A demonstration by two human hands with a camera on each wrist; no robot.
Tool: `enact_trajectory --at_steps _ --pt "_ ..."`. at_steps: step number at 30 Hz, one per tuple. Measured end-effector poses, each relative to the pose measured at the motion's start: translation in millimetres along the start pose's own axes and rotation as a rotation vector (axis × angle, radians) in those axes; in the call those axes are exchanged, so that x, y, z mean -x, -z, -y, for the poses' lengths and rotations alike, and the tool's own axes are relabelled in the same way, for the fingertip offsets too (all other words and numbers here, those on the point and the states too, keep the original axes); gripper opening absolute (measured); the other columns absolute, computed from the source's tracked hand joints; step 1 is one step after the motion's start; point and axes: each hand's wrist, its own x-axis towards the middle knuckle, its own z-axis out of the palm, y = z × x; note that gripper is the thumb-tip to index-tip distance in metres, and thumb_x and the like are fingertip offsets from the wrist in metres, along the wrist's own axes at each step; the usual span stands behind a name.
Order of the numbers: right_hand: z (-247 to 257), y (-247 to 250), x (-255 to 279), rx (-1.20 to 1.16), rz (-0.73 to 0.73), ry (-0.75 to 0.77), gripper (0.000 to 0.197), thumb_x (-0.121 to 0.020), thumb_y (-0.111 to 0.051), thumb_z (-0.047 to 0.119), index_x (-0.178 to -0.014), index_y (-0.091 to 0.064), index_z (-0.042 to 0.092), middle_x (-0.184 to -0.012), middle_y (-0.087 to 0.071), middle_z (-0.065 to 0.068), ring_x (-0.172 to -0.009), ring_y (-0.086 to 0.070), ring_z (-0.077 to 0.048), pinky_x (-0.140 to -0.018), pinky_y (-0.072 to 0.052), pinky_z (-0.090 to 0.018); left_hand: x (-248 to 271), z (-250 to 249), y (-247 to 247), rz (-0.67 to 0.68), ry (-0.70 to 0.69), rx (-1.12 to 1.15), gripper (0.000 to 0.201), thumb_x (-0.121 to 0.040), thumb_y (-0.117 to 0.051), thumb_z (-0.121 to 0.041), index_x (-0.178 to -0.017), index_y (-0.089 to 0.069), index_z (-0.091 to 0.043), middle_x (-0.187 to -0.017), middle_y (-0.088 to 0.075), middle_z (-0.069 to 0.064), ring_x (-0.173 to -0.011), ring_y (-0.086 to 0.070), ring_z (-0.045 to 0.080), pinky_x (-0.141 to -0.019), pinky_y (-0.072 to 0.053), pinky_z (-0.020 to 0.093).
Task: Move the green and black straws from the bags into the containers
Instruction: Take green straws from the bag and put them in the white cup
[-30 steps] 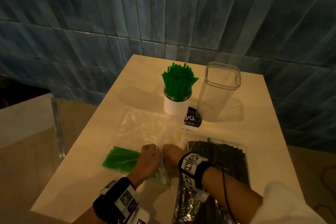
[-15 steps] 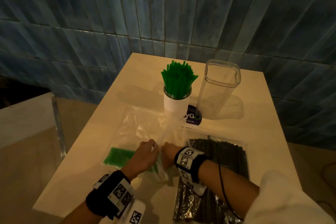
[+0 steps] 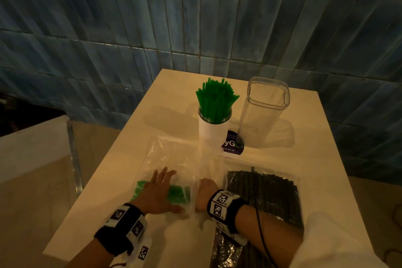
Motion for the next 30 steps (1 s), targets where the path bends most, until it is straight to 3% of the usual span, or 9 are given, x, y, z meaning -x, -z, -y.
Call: enact_trajectory --at_steps 3,7,9,12,16,20,25,28,30 --pt "-4 2 2 -0.032 -0.027 -0.014 0.072 -0.074 -0.075 0.024 -0.132 -0.038 0.002 -0.131 -0.046 -0.016 -0.118 -0.048 -0.032 -0.104 -0.040 -0.034 -9 14 -9 0.009 0.012 -0.097 0.116 -0.068 -0.067 -0.065 -0.147 0.012 -0.033 -0.155 0.018 0.001 -0.142 0.013 0.032 -0.114 -0.002 0.052" --pt "-14 7 6 -0.078 -0.046 -0.033 0.079 -0.067 -0.082 0.023 -0.129 -0.040 -0.002 -0.130 -0.047 -0.016 -0.118 -0.049 -0.031 -0.101 -0.040 -0.033 -14 21 -13 -0.042 0.002 -0.125 0.120 -0.064 -0.070 -0.063 -0.145 0.014 -0.037 -0.155 0.020 -0.003 -0.143 0.013 0.028 -0.114 -0.002 0.052" --pt "-17 10 11 0.007 -0.061 -0.014 0.063 -0.078 -0.073 0.025 -0.127 -0.043 -0.002 -0.128 -0.048 -0.016 -0.117 -0.050 -0.031 -0.100 -0.039 -0.035 -14 21 -12 -0.030 -0.001 -0.132 0.124 -0.060 -0.072 -0.065 -0.145 0.014 -0.038 -0.154 0.022 -0.004 -0.142 0.015 0.028 -0.113 -0.003 0.053" --pt "-20 13 17 0.144 -0.156 0.069 0.031 -0.091 -0.054 0.021 -0.113 -0.054 0.000 -0.117 -0.056 -0.018 -0.107 -0.055 -0.032 -0.093 -0.043 -0.038 -15 21 -9 0.045 -0.004 -0.105 0.144 -0.037 -0.069 -0.078 -0.144 0.018 -0.038 -0.152 0.027 -0.003 -0.140 0.022 0.029 -0.113 0.000 0.055" --pt "-36 17 27 0.270 -0.319 0.107 0.022 -0.095 -0.048 0.021 -0.112 -0.053 0.007 -0.110 -0.058 -0.013 -0.101 -0.056 -0.028 -0.092 -0.041 -0.039 -18 24 -1 0.114 -0.009 -0.093 0.142 -0.036 -0.057 -0.089 -0.143 0.020 -0.036 -0.151 0.030 -0.004 -0.139 0.024 0.028 -0.113 0.002 0.055" --pt "-71 34 54 0.340 -0.324 -0.007 0.021 -0.094 -0.050 0.022 -0.112 -0.057 0.013 -0.111 -0.060 -0.007 -0.102 -0.057 -0.024 -0.090 -0.042 -0.036 -16 21 -2 0.129 -0.004 -0.157 0.147 -0.026 -0.039 -0.098 -0.143 0.023 -0.034 -0.150 0.032 -0.003 -0.139 0.026 0.028 -0.113 0.002 0.055" --pt "-121 86 109 0.345 -0.281 -0.216 0.032 -0.091 -0.054 0.024 -0.123 -0.053 0.016 -0.118 -0.057 -0.007 -0.108 -0.057 -0.024 -0.088 -0.045 -0.034 -7 10 -3 0.129 0.070 -0.182 0.145 -0.025 -0.054 -0.090 -0.125 0.042 -0.044 -0.150 0.032 0.000 -0.140 0.020 0.034 -0.108 0.005 0.061" --pt "-140 120 140 0.291 -0.308 -0.341 0.036 -0.089 -0.054 0.023 -0.125 -0.051 0.022 -0.114 -0.055 -0.004 -0.103 -0.056 -0.020 -0.082 -0.044 -0.031 0 0 0 0.140 0.110 -0.214 0.144 -0.030 -0.055 -0.090 -0.131 0.036 -0.044 -0.152 0.026 0.009 -0.140 0.012 0.041 -0.108 0.008 0.061" --pt "-144 138 158 0.264 -0.365 -0.374 0.040 -0.088 -0.056 0.025 -0.128 -0.049 0.026 -0.113 -0.055 -0.004 -0.102 -0.055 -0.020 -0.077 -0.040 -0.029 4 -4 7 0.211 0.121 -0.237 0.149 -0.023 -0.050 -0.093 -0.137 0.030 -0.041 -0.153 0.023 0.013 -0.141 0.010 0.041 -0.109 0.009 0.062"
